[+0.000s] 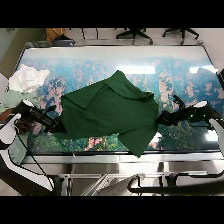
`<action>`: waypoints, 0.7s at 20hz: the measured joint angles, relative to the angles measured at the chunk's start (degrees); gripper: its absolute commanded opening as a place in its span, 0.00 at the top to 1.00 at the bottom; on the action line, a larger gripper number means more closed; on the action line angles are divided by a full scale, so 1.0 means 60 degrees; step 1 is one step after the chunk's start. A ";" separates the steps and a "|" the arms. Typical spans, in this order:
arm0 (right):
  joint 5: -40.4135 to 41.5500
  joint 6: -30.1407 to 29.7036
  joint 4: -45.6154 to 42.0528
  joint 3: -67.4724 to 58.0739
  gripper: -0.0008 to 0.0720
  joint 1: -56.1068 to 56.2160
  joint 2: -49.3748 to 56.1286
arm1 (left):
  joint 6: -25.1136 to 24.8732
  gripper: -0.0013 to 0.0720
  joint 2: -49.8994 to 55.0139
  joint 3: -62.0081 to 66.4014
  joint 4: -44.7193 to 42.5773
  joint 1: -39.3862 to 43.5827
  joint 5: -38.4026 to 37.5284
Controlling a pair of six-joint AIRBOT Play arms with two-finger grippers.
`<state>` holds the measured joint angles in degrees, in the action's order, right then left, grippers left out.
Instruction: Fold the shirts.
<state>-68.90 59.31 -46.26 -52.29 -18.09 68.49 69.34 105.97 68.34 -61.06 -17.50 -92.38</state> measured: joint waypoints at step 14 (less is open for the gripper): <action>-0.0168 -0.0117 0.0073 -0.0022 0.96 0.0576 0.0433 | -0.0142 0.97 -0.0080 0.0922 -0.0925 0.1545 0.0259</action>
<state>-69.91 58.61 -45.82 -52.42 -14.63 71.09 68.49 105.49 73.87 -66.61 -8.23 -90.83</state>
